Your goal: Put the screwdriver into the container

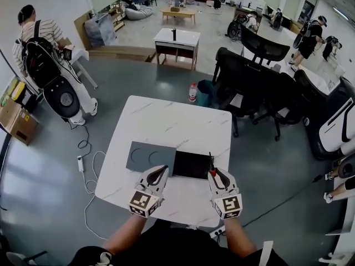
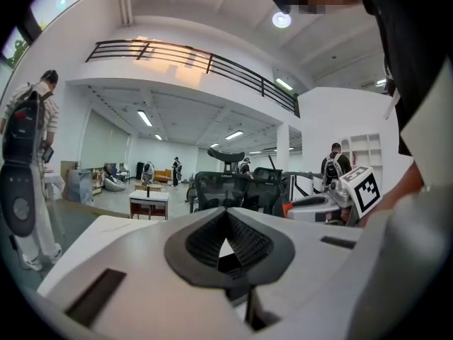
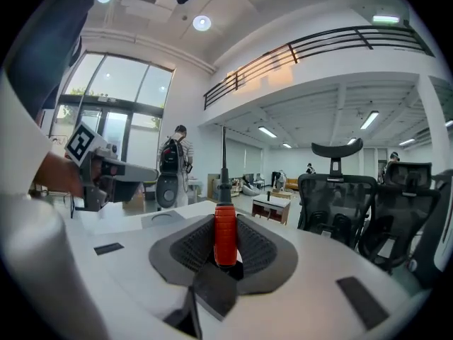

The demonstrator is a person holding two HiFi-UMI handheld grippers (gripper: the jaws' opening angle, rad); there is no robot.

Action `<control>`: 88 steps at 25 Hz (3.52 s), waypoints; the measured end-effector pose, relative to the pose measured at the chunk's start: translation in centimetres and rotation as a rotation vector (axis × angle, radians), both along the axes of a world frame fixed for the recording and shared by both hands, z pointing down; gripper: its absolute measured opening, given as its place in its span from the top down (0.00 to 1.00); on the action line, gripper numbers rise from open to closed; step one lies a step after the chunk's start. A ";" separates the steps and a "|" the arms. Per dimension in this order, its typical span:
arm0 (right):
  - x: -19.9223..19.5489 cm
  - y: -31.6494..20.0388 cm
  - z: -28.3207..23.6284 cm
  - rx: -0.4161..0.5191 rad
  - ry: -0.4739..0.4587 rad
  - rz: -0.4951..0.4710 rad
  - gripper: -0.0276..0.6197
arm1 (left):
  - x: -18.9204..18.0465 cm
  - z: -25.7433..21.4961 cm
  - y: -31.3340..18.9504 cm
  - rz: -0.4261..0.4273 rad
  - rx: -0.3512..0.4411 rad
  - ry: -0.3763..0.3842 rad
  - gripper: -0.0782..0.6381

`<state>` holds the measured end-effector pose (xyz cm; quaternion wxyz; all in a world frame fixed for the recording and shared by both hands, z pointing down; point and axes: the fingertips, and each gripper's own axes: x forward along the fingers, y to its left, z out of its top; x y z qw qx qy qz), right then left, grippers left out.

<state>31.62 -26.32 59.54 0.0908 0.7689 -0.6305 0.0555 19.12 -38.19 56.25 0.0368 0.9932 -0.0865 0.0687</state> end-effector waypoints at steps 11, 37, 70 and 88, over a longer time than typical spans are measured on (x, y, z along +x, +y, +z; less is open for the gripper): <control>1.4 -2.7 10.1 -0.401 0.209 -0.157 0.79 | -0.2 0.3 -2.9 -0.030 -0.014 0.009 0.88; 1.4 -5.3 23.6 -1.134 0.369 -0.552 0.79 | -3.7 1.9 -4.1 -0.102 -0.094 0.019 0.88; -2.7 0.0 -11.6 0.228 0.103 0.042 0.92 | 0.6 -8.1 2.9 0.044 0.038 0.167 0.88; -3.3 2.7 -13.4 0.264 0.152 0.041 0.92 | 1.7 -8.8 6.5 0.067 0.123 0.127 0.88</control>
